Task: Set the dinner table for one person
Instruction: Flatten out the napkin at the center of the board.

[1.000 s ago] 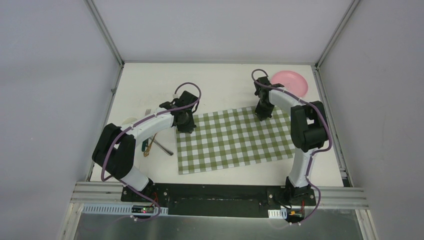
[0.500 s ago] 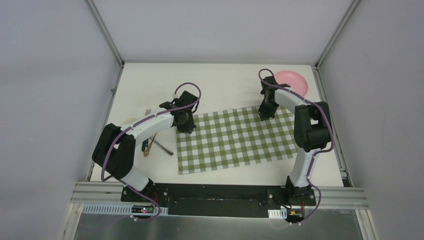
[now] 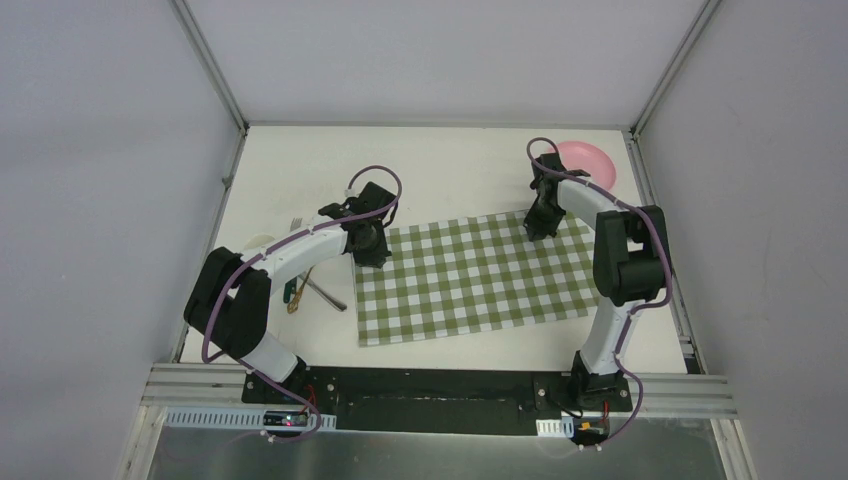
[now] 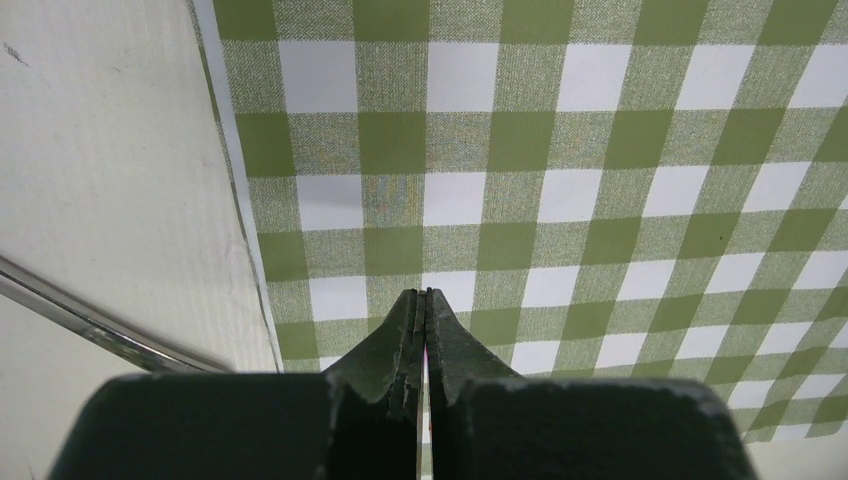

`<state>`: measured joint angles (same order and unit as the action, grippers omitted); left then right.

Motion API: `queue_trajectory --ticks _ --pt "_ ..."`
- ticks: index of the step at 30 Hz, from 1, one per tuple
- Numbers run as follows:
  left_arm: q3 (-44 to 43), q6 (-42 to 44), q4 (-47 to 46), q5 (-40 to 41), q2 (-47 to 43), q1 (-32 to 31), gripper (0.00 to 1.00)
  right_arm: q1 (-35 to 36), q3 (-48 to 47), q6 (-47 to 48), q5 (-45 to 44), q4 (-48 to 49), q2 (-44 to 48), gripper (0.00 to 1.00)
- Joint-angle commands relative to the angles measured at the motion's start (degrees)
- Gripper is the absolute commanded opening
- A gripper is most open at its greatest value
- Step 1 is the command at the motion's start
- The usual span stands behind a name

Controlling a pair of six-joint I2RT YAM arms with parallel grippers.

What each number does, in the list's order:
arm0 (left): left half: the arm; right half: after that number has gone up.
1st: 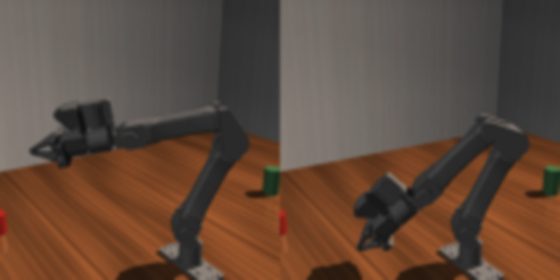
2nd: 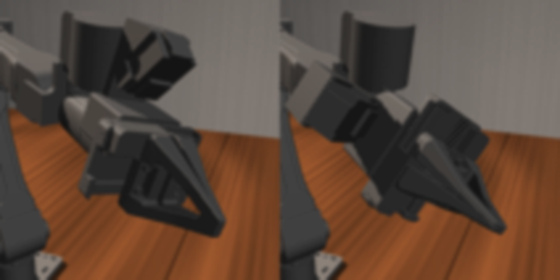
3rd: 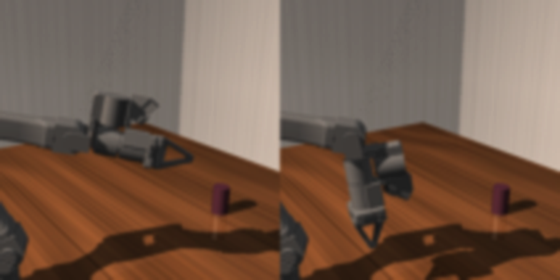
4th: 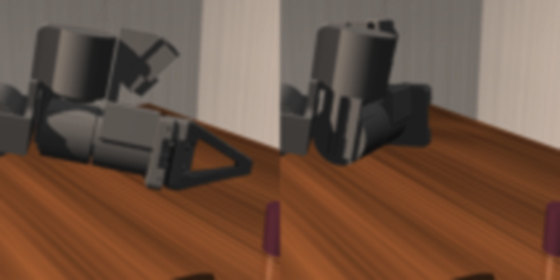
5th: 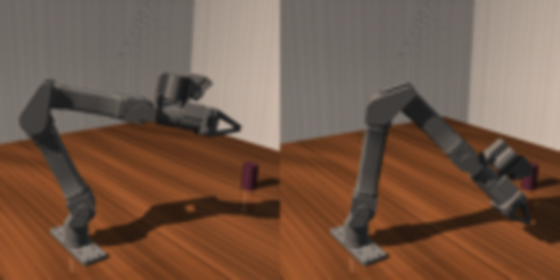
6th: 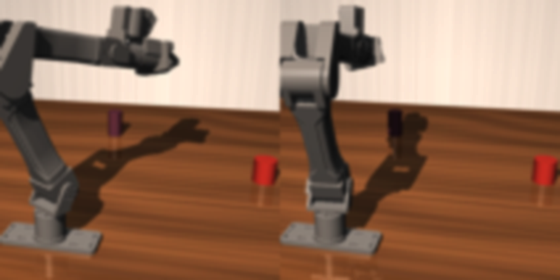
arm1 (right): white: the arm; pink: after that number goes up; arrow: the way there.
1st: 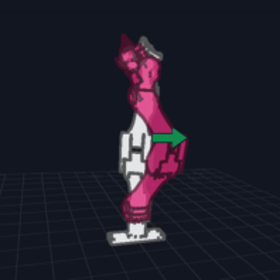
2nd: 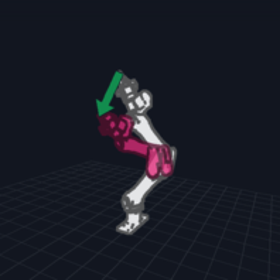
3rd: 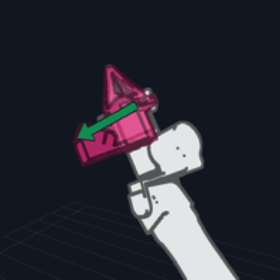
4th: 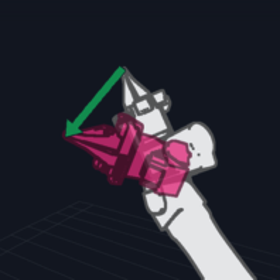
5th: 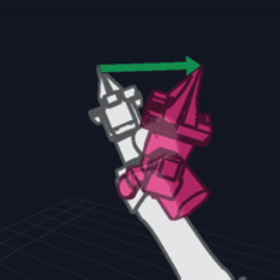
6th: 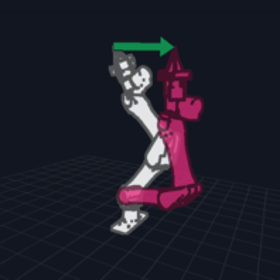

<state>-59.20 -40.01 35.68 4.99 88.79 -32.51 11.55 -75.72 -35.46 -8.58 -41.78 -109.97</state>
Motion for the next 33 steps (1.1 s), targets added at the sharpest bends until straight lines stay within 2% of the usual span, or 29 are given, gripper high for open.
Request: queue_trajectory --ticks 1,17,25,33 --pt "-1.7 -0.2 0.7 1.7 -2.6 0.7 0.0 -2.2 2.0 1.0 -5.8 -0.7 1.0 0.0" --pt "-1.8 -0.3 1.4 2.6 -2.6 0.8 0.0 -4.2 2.0 1.2 -5.3 -0.2 1.5 0.0" --pt "-2.4 -0.4 1.3 2.7 -2.1 0.8 0.0 -3.8 4.4 2.1 2.4 5.0 8.1 0.0" --pt "-3.8 -0.8 -0.2 5.2 1.7 0.8 0.0 -0.5 1.1 3.4 8.0 3.5 11.6 0.0"
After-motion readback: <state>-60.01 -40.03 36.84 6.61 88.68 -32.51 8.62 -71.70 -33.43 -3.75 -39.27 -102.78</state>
